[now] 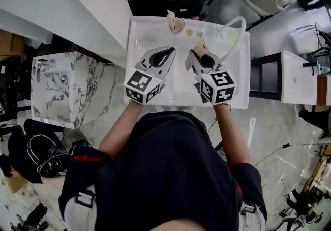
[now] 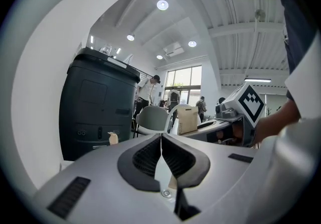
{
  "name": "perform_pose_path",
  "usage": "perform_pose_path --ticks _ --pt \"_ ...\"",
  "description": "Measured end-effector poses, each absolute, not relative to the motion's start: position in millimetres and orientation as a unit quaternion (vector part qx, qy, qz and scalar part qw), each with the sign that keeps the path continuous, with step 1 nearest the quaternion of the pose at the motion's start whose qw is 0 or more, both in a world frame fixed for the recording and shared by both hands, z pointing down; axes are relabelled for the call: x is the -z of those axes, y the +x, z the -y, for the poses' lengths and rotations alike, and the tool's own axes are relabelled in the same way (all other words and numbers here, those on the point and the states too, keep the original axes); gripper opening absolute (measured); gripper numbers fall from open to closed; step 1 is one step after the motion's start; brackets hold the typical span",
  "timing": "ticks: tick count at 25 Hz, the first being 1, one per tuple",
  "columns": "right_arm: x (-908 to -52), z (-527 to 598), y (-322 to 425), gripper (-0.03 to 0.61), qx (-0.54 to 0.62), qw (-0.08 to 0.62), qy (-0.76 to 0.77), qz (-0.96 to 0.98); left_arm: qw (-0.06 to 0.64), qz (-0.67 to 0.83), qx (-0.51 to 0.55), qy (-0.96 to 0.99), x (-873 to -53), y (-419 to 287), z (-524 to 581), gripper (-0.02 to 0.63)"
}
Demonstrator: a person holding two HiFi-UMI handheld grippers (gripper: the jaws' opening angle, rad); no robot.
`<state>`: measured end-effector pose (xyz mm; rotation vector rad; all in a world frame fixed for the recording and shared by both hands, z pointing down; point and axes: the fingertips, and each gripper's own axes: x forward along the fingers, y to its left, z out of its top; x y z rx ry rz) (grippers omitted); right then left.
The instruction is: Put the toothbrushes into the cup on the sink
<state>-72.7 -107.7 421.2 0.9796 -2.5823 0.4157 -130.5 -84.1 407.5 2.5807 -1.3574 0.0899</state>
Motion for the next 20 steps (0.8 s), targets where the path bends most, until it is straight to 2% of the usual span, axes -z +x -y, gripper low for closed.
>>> perform_pose_path --ticks 20 --pt "-404.7 104.7 18.0 0.061 -0.158 0.139 0.371 0.904 0.105 0.415 -0.049 0.902 -401.2 -23.1 92.2 0.018"
